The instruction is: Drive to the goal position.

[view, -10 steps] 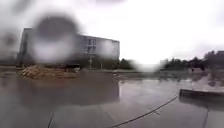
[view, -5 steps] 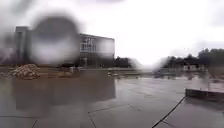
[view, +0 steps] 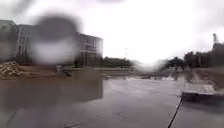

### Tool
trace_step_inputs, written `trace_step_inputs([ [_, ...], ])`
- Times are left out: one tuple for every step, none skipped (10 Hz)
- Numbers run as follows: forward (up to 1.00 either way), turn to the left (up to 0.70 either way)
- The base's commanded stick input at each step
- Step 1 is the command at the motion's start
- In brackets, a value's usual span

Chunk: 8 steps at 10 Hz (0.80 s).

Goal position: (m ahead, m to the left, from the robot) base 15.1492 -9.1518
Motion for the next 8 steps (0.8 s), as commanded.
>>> trace_step_inputs([
  [0.7,0.0],
  [0.7,0.0],
  [0.7,0.0],
  [0.7,0.0],
  [0.7,0.0],
  [0.7,0.0],
  [0.7,0.0],
  [0.7,0.0],
])
